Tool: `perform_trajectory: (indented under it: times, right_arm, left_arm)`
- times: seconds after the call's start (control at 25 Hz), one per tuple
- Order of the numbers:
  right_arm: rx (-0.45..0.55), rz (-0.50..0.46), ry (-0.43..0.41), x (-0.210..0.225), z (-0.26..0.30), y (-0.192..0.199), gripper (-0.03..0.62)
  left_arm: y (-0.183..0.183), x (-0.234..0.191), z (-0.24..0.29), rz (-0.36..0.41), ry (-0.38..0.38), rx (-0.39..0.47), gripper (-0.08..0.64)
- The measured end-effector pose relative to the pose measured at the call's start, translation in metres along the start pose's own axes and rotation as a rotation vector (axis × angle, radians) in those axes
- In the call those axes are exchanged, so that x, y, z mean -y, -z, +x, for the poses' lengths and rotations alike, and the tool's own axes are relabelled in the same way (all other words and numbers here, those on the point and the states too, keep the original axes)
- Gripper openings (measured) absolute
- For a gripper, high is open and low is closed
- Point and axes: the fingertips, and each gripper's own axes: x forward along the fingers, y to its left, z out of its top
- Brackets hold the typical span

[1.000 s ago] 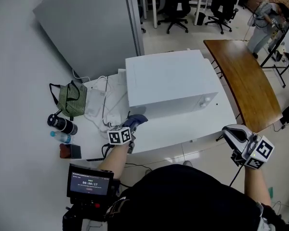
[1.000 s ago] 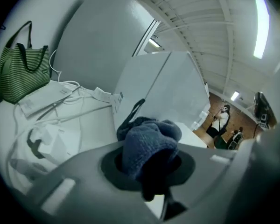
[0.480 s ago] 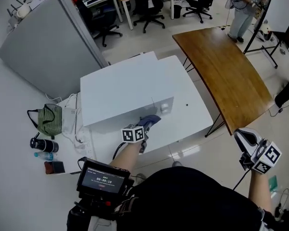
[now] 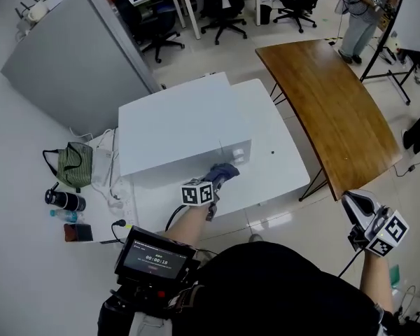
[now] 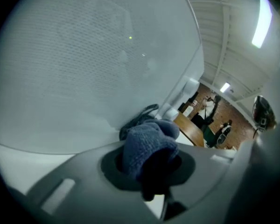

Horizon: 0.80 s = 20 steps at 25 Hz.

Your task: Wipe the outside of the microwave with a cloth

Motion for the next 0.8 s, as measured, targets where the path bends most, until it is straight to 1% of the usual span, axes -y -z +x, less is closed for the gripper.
perform_trajectory:
  times: [0.08, 0.2, 0.36, 0.48, 0.56, 0.64, 0.8]
  right_arm:
    - [0.002, -0.013, -0.052, -0.023, 0.029, -0.001, 0.006]
    - [0.003, -0.025, -0.125, -0.066, 0.082, 0.000, 0.006]
    - [-0.006, -0.028, -0.218, -0.136, 0.153, 0.005, 0.006]
    - [-0.019, -0.042, -0.252, -0.184, 0.188, 0.007, 0.006]
    - [-0.037, -0.052, -0.253, -0.204, 0.197, 0.010, 0.006]
    - [-0.049, -0.060, -0.237, -0.209, 0.198, 0.010, 0.006]
    - [-0.046, -0.055, -0.179, -0.188, 0.179, 0.007, 0.006]
  left_arm:
    - [0.008, -0.028, -0.035, -0.036, -0.028, 0.027, 0.061]
    - [0.022, -0.088, -0.102, -0.072, -0.086, 0.061, 0.061]
    - [0.038, -0.185, -0.194, -0.111, -0.212, 0.088, 0.061]
    - [0.045, -0.228, -0.225, -0.132, -0.216, 0.086, 0.061]
    - [0.046, -0.240, -0.229, -0.135, -0.205, 0.080, 0.061]
    - [0.042, -0.240, -0.221, -0.129, -0.186, 0.078, 0.061]
    - [0.032, -0.214, -0.184, -0.115, -0.133, 0.051, 0.061]
